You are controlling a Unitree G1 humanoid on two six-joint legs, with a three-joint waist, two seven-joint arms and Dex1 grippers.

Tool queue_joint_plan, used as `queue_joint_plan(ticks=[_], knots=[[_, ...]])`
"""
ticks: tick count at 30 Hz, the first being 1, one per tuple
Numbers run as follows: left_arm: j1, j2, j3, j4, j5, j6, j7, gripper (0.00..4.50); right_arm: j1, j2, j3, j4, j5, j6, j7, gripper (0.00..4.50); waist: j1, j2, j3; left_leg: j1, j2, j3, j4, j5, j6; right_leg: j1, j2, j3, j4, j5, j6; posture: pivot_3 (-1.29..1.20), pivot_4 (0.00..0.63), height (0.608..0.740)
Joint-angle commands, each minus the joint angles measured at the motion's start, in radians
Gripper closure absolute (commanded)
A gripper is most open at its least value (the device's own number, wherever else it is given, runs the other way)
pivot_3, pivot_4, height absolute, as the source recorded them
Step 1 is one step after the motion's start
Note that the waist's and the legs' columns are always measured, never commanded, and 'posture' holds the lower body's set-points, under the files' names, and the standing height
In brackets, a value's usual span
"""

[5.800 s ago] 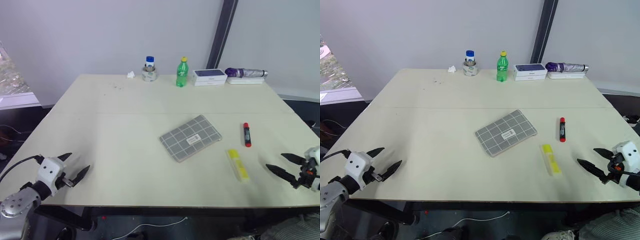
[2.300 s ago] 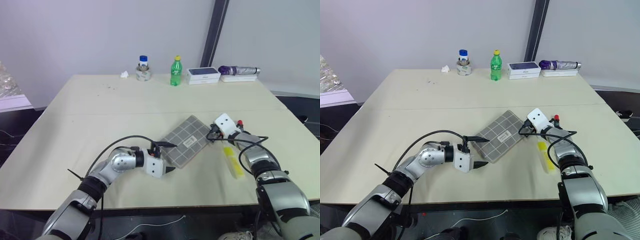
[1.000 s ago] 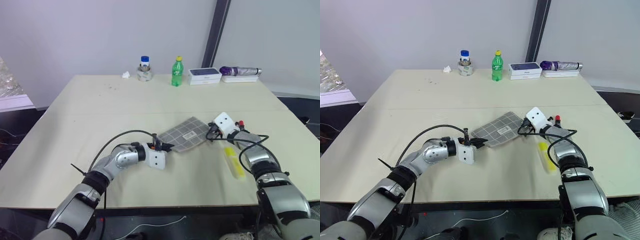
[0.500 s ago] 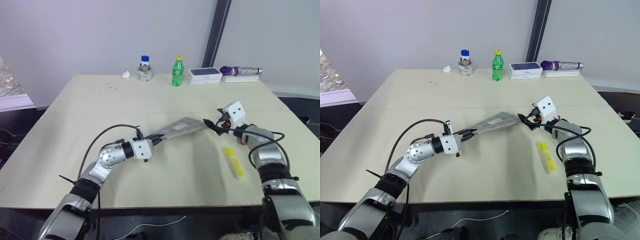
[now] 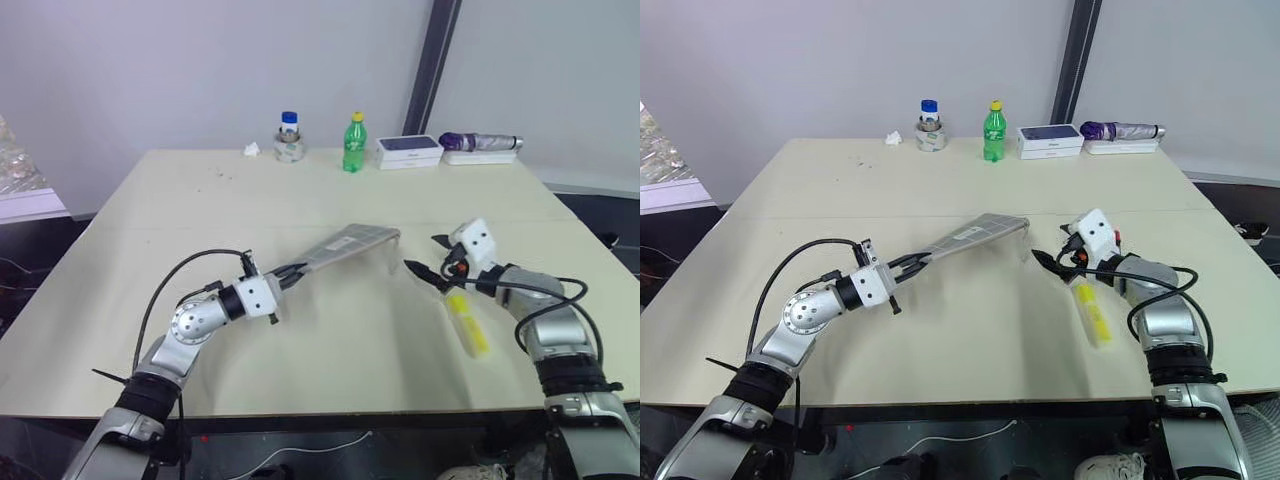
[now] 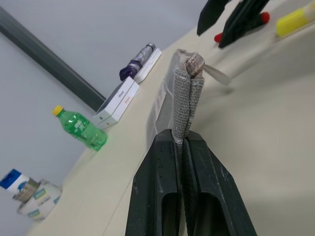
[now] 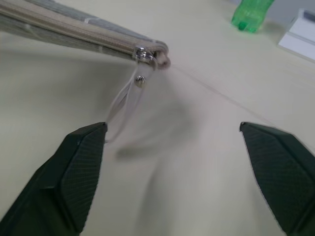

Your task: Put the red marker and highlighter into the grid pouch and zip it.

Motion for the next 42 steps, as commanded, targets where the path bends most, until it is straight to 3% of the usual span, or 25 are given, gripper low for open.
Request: queue_joint_plan(ticks=[1,15,17,24,42], knots=[[0.004,0.013,0.030,-0.050,-0.031,-0.005,-0.012,4.50,-0.044,0.024,0.000,0.043,-0.020,-0.016,-0.056,0.03,0.000,0.000,0.000,0.000,0.000,0.000,0.000,0.000,0.000,0.000,0.000,0.000,0.000,0.000,0.000,0.00,0.150,0.740],[0.023,0.040,0.059,-0.123,-0.052,0.013,-0.037,4.50,-0.116,0.185,-0.027,0.085,0.068,0.081,-0.099,0.03,0.001,0.000,0.000,0.000,0.000,0.000,0.000,0.000,0.000,0.000,0.000,0.000,0.000,0.000,0.000,0.00,0.150,0.740],[0.022,0.047,0.063,-0.109,-0.049,0.009,-0.037,4.50,-0.117,0.187,-0.032,0.091,0.073,0.084,-0.106,0.78,0.001,0.000,0.000,0.000,0.000,0.000,0.000,0.000,0.000,0.000,0.000,0.000,0.000,0.000,0.000,0.00,0.150,0.740],[0.027,0.064,0.071,-0.074,-0.039,-0.011,-0.030,4.50,-0.081,0.157,-0.018,0.045,0.067,0.109,-0.093,4.44,-0.001,0.000,0.000,0.000,0.000,0.000,-0.001,-0.001,0.002,-0.001,0.000,0.000,0.000,0.000,0.000,0.00,0.150,0.740],[0.055,0.012,-0.016,-0.068,0.105,-0.036,-0.006,4.50,-0.038,0.157,0.218,-0.207,-0.109,0.160,-0.091,4.44,0.000,0.000,0.000,0.000,0.000,0.000,-0.001,-0.001,0.002,-0.001,0.000,0.000,0.000,0.000,0.000,0.00,0.150,0.740]])
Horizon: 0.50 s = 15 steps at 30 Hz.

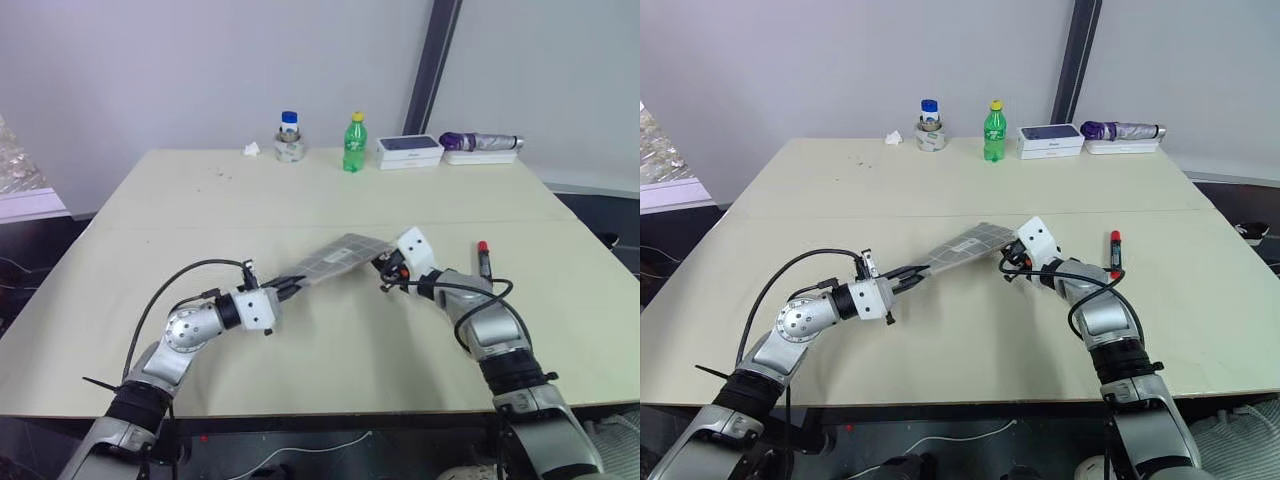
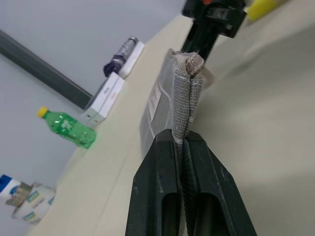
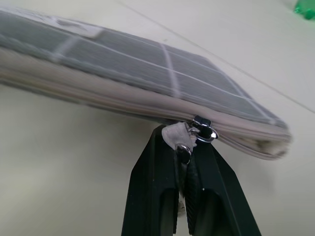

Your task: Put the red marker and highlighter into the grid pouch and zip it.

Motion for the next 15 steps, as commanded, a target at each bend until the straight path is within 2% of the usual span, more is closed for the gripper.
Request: queue_joint_plan(ticks=[1,7,15], knots=[[0.004,-0.011,-0.012,-0.033,0.029,-0.019,0.024,4.50,0.008,-0.008,0.057,-0.120,-0.020,-0.028,0.048,4.44,-0.001,0.000,0.000,0.000,0.000,0.000,0.000,0.000,0.000,0.000,0.000,0.000,0.000,0.000,0.000,0.00,0.150,0.740],[0.005,-0.005,-0.009,-0.020,0.041,-0.018,0.037,4.50,0.040,-0.054,0.100,-0.202,-0.013,-0.073,0.167,4.44,0.002,0.000,0.000,0.000,0.000,0.000,0.000,0.000,0.000,0.000,0.000,0.000,0.000,0.000,0.000,0.00,0.150,0.740],[-0.015,-0.017,-0.017,0.001,0.060,-0.013,0.058,4.50,0.078,-0.079,0.190,-0.274,-0.066,-0.168,0.243,4.44,0.000,0.000,0.000,0.000,0.000,0.000,0.000,0.000,0.000,0.000,0.000,0.000,0.000,0.000,0.000,0.00,0.150,0.740]])
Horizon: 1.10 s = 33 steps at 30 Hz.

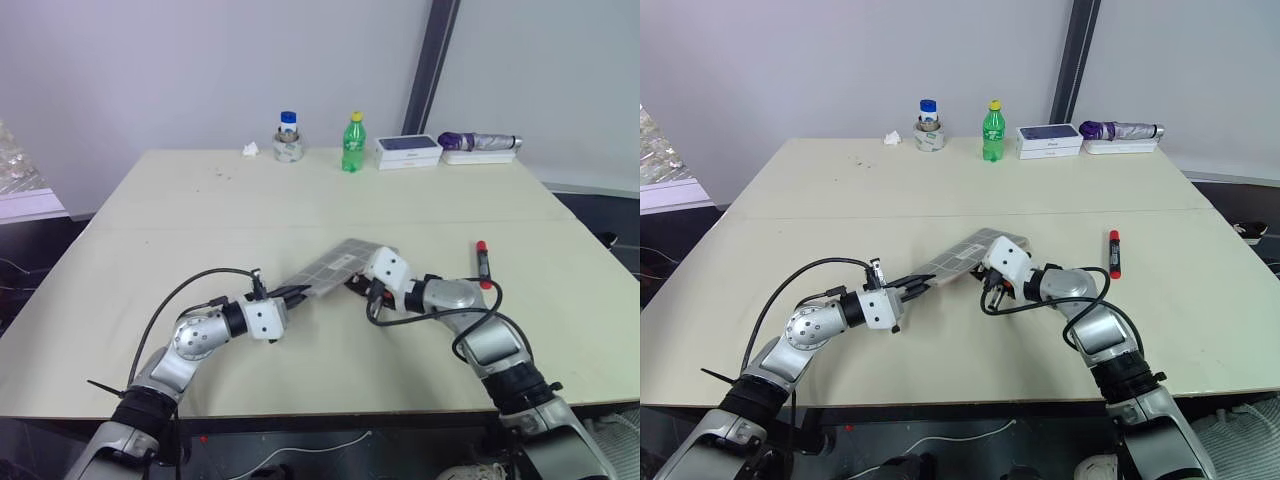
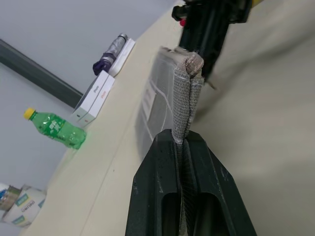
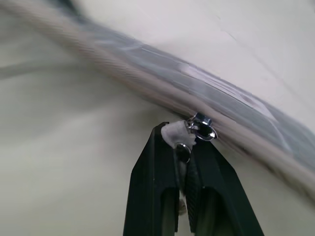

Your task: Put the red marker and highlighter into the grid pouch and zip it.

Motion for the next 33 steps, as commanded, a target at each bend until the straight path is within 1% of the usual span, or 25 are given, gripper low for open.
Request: queue_joint_plan(ticks=[1,6,10,16,18,21,22,26,27,28,31,33], knots=[[-0.020,-0.008,-0.001,0.000,0.011,-0.010,0.021,4.50,0.010,-0.012,0.038,-0.082,-0.027,-0.069,0.029,4.44,0.000,0.000,0.000,0.000,0.000,0.000,0.000,0.000,0.000,0.000,0.000,0.000,0.000,0.000,0.000,0.00,0.150,0.740],[-0.006,-0.014,-0.009,0.000,0.028,-0.003,0.029,4.50,0.031,-0.017,0.063,-0.122,-0.041,-0.115,0.057,4.44,0.001,0.000,0.000,0.000,0.000,0.000,0.000,0.000,0.000,0.000,0.000,0.000,0.000,0.000,0.000,0.00,0.150,0.740],[-0.004,-0.025,-0.019,-0.004,0.044,0.005,0.031,4.50,0.041,-0.016,0.076,-0.108,-0.067,-0.175,0.058,4.44,0.001,0.000,0.000,0.000,0.000,0.000,0.000,0.000,0.000,0.000,0.000,0.000,0.000,0.000,0.000,0.00,0.150,0.740],[-0.014,-0.030,-0.016,0.004,0.084,-0.001,0.060,4.50,0.048,-0.005,0.071,-0.106,-0.077,-0.187,0.055,4.44,0.001,0.000,0.000,0.000,0.000,0.000,0.000,0.000,0.000,0.000,0.000,0.000,0.000,0.000,0.000,0.00,0.150,0.740],[-0.013,-0.034,-0.012,0.005,0.085,0.005,0.074,4.50,0.051,-0.011,0.057,-0.081,-0.070,-0.151,0.060,4.44,0.001,0.000,0.000,0.000,0.000,-0.001,0.000,0.000,0.000,0.000,0.000,0.000,0.000,0.000,0.000,0.00,0.150,0.740],[-0.010,-0.029,-0.010,0.002,0.096,0.007,0.085,4.50,0.064,-0.030,0.032,-0.077,-0.054,-0.136,0.068,3.39,0.001,0.000,0.000,0.000,0.000,-0.001,0.001,0.000,0.000,0.001,0.000,0.000,0.000,0.000,0.000,0.00,0.150,0.740],[-0.009,-0.027,-0.008,0.002,0.101,0.005,0.091,4.50,0.071,-0.038,0.025,-0.082,-0.057,-0.140,0.066,2.94,0.001,0.000,0.000,0.000,0.000,-0.001,0.001,0.000,0.000,0.001,0.000,0.000,0.000,0.000,0.000,0.00,0.150,0.740],[-0.014,-0.012,0.000,0.004,0.124,-0.018,0.122,4.50,0.132,-0.077,-0.036,-0.147,-0.023,-0.114,0.057,0.79,0.005,0.000,0.000,0.000,0.000,-0.001,0.001,0.000,0.000,0.001,0.000,-0.001,0.000,0.000,0.000,0.00,0.150,0.740],[-0.015,-0.007,0.000,0.006,0.126,-0.025,0.126,4.50,0.161,-0.095,-0.049,-0.170,-0.003,-0.113,0.074,0.26,0.003,0.000,0.000,0.000,0.000,-0.001,0.001,0.000,0.000,0.001,0.000,-0.001,0.000,0.000,0.000,0.00,0.150,0.740],[-0.016,-0.002,-0.001,0.008,0.128,-0.032,0.129,4.50,0.199,-0.115,-0.068,-0.192,0.005,-0.122,0.077,0.05,0.005,0.000,0.000,0.000,0.000,-0.001,0.001,0.000,0.000,0.001,0.000,-0.001,0.000,0.000,0.000,0.00,0.150,0.740],[-0.015,0.014,-0.006,0.012,0.141,-0.057,0.139,4.50,0.282,-0.144,-0.142,-0.247,0.040,-0.112,0.049,0.05,0.005,-0.001,0.000,0.000,0.000,-0.001,0.000,0.000,0.000,0.001,0.000,-0.001,-0.001,0.000,0.000,0.00,0.150,0.740],[-0.014,0.019,-0.005,0.016,0.146,-0.069,0.150,4.50,0.342,-0.148,-0.218,-0.300,0.081,-0.075,0.017,0.05,0.004,-0.001,0.000,0.000,0.000,-0.001,0.000,0.000,0.000,0.001,0.000,-0.001,0.000,0.000,0.000,0.00,0.150,0.740]])
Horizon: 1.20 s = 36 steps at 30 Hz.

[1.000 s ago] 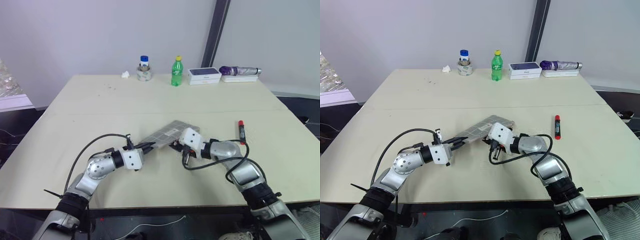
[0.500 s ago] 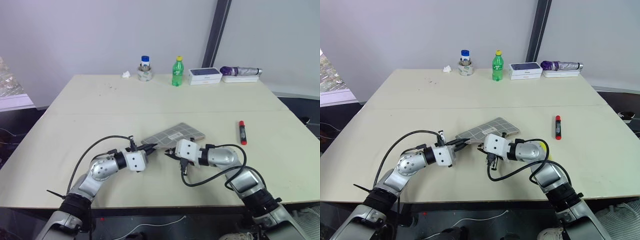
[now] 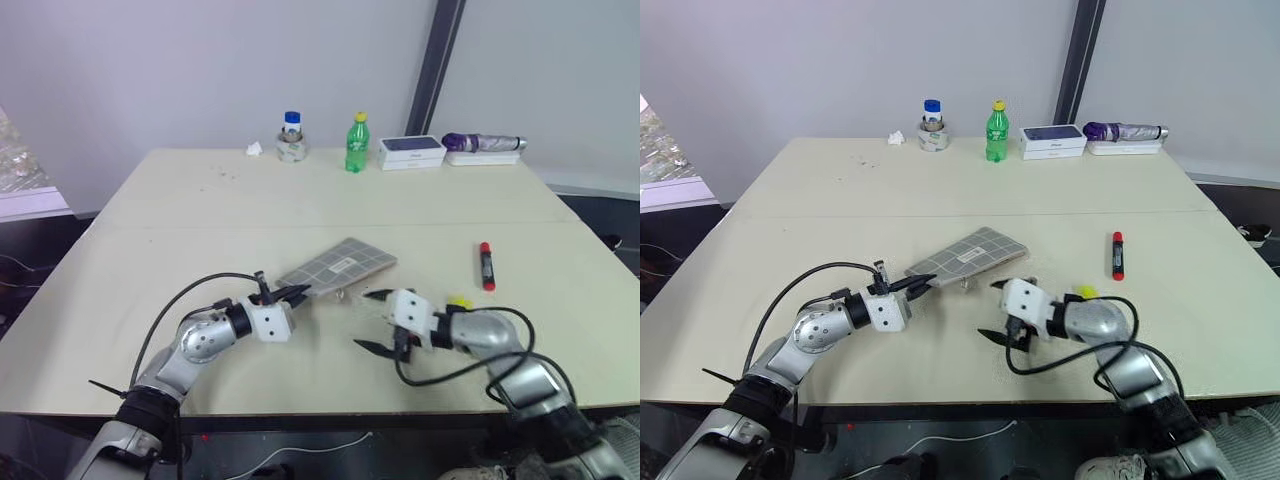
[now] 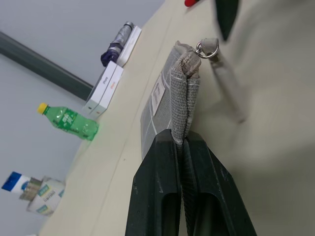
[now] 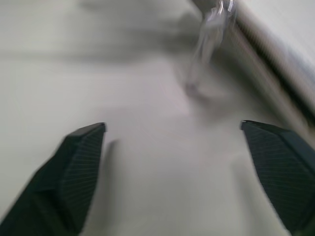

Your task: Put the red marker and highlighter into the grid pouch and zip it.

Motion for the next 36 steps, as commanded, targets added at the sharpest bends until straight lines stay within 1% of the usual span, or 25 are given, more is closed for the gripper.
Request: queue_joint_plan(ticks=[1,2,4,6,8,10,14,18,20,21,22,23,24,25,26,27,29,32,34,35,36], knots=[[-0.009,0.012,0.009,-0.005,0.002,-0.039,0.030,4.50,0.082,0.009,-0.167,-0.142,0.087,0.071,-0.095,0.05,0.000,0.000,0.000,0.000,0.000,0.000,0.000,0.000,0.000,0.000,0.000,0.000,0.000,0.000,0.000,0.00,0.150,0.740],[-0.007,0.013,0.010,-0.002,0.000,-0.045,0.034,4.50,0.115,0.027,-0.210,-0.176,0.104,0.104,-0.136,0.05,0.001,0.000,0.000,0.000,0.000,0.000,0.000,0.000,0.000,0.000,0.000,0.000,0.000,0.000,0.000,0.00,0.150,0.740],[-0.002,0.012,0.008,0.007,-0.007,-0.057,0.036,4.50,0.172,0.082,-0.287,-0.232,0.087,0.192,-0.273,0.05,0.002,0.000,0.000,0.000,0.001,-0.001,0.000,0.000,0.000,0.000,0.000,0.000,0.000,0.000,0.000,0.00,0.150,0.740],[-0.003,0.009,0.005,0.012,-0.010,-0.061,0.036,4.50,0.216,0.095,-0.327,-0.251,0.015,0.263,-0.379,0.05,0.003,0.000,0.000,0.000,0.001,-0.001,0.000,0.000,0.000,0.001,0.000,0.000,0.000,0.000,0.000,0.00,0.150,0.740],[-0.009,0.007,0.002,0.020,-0.014,-0.066,0.034,4.50,0.253,0.098,-0.368,-0.272,0.001,0.348,-0.435,0.05,0.008,0.000,0.000,0.000,0.001,-0.001,0.000,0.000,0.000,0.001,-0.001,0.000,0.000,0.000,0.000,0.00,0.150,0.740],[-0.016,0.004,-0.002,0.029,-0.014,-0.072,0.031,4.50,0.258,0.116,-0.416,-0.295,0.035,0.440,-0.475,0.05,0.013,0.000,0.000,0.000,0.000,-0.001,0.000,0.000,0.000,0.000,-0.001,0.000,0.000,0.000,0.000,0.00,0.150,0.740],[-0.036,-0.005,-0.012,0.055,-0.014,-0.086,0.025,4.50,0.274,0.125,-0.439,-0.340,0.078,0.618,-0.494,0.05,0.016,0.000,0.000,0.000,0.001,-0.001,0.000,0.000,0.000,0.000,0.000,0.000,0.000,0.000,0.000,0.00,0.150,0.740],[-0.061,-0.011,-0.020,0.081,-0.011,-0.099,0.028,4.50,0.244,0.184,-0.491,-0.345,0.165,0.808,-0.527,0.05,0.019,0.000,-0.001,0.000,0.000,-0.001,0.000,0.000,0.000,0.001,-0.001,0.000,0.000,0.000,0.000,0.00,0.150,0.740],[-0.068,-0.014,-0.018,0.086,-0.012,-0.099,0.032,4.50,0.235,0.180,-0.495,-0.345,0.188,0.844,-0.523,0.58,0.018,0.000,-0.001,0.000,0.000,-0.001,0.000,0.000,0.000,0.001,-0.001,0.000,0.000,0.000,0.000,0.00,0.150,0.740],[-0.069,-0.013,-0.019,0.088,-0.010,-0.100,0.034,4.50,0.237,0.162,-0.480,-0.342,0.185,0.843,-0.518,0.97,0.018,0.000,-0.001,0.000,0.000,-0.001,0.000,0.000,0.000,0.001,0.000,0.000,0.000,0.000,0.000,0.00,0.150,0.740],[-0.068,-0.013,-0.019,0.086,-0.009,-0.100,0.035,4.50,0.232,0.164,-0.482,-0.338,0.188,0.852,-0.527,1.39,0.019,0.000,-0.001,0.000,0.000,-0.001,0.000,0.000,0.000,0.001,0.000,0.000,0.000,0.000,0.000,0.00,0.150,0.740],[-0.066,-0.013,-0.020,0.084,-0.007,-0.101,0.036,4.50,0.227,0.164,-0.483,-0.334,0.192,0.859,-0.531,1.99,0.020,0.000,-0.001,0.000,0.000,-0.001,0.000,0.000,0.000,0.001,0.000,0.000,0.000,0.000,0.000,0.00,0.150,0.740],[-0.064,-0.013,-0.020,0.081,-0.008,-0.099,0.036,4.50,0.228,0.150,-0.468,-0.332,0.188,0.853,-0.527,2.39,0.020,0.000,-0.001,0.000,0.000,-0.001,0.000,0.000,0.000,0.001,0.000,0.000,0.000,0.000,0.000,0.00,0.150,0.740],[-0.062,-0.013,-0.019,0.077,-0.008,-0.098,0.038,4.50,0.228,0.141,-0.456,-0.330,0.185,0.843,-0.523,2.94,0.020,0.000,-0.001,0.000,0.000,-0.001,0.000,0.000,0.000,0.001,-0.001,0.000,0.000,0.000,0.000,0.00,0.150,0.740],[-0.058,-0.014,-0.016,0.074,-0.013,-0.094,0.038,4.50,0.215,0.140,-0.451,-0.327,0.190,0.833,-0.522,3.41,0.020,0.000,-0.001,0.000,0.000,-0.001,0.000,0.000,0.000,0.001,-0.001,0.000,0.000,0.000,0.000,0.00,0.150,0.740],[-0.055,-0.015,-0.012,0.071,-0.020,-0.089,0.039,4.50,0.200,0.135,-0.443,-0.324,0.192,0.823,-0.520,3.61,0.019,0.000,-0.001,0.000,0.000,-0.001,0.000,0.000,0.000,0.001,0.000,0.000,0.000,0.000,0.000,0.00,0.150,0.740],[-0.048,-0.024,0.004,0.057,-0.058,-0.058,0.033,4.50,0.173,0.113,-0.409,-0.327,0.195,0.779,-0.493,3.58,0.017,0.000,-0.001,0.000,0.000,-0.001,0.000,0.000,0.000,0.001,0.000,0.000,0.000,0.000,0.000,0.00,0.150,0.740],[-0.046,-0.032,0.026,0.030,-0.111,-0.019,0.023,4.50,0.123,0.086,-0.347,-0.360,0.233,0.722,-0.415,3.58,0.009,0.000,-0.001,0.000,0.000,-0.001,0.000,0.000,0.000,0.000,0.000,0.000,0.001,0.000,0.000,0.00,0.150,0.740],[-0.045,-0.035,0.030,0.016,-0.135,-0.006,0.017,4.50,0.111,0.046,-0.293,-0.362,0.212,0.648,-0.369,3.58,0.009,0.000,0.000,0.000,0.000,-0.001,-0.001,0.000,0.000,0.000,0.000,0.000,0.001,0.000,0.000,0.00,0.150,0.740],[-0.045,-0.031,0.028,0.008,-0.140,-0.008,0.010,4.50,0.084,0.019,-0.245,-0.345,0.184,0.593,-0.343,3.58,0.009,0.000,0.000,0.000,0.000,-0.001,-0.001,0.000,0.000,0.000,0.000,0.000,0.000,0.000,0.000,0.00,0.150,0.740],[-0.043,-0.030,0.028,0.001,-0.152,-0.005,0.002,4.50,0.045,0.022,-0.221,-0.320,0.176,0.572,-0.344,3.58,0.009,0.000,0.000,0.000,0.000,-0.001,0.000,0.000,0.000,0.000,0.000,0.000,0.000,0.000,0.000,0.00,0.150,0.740]])
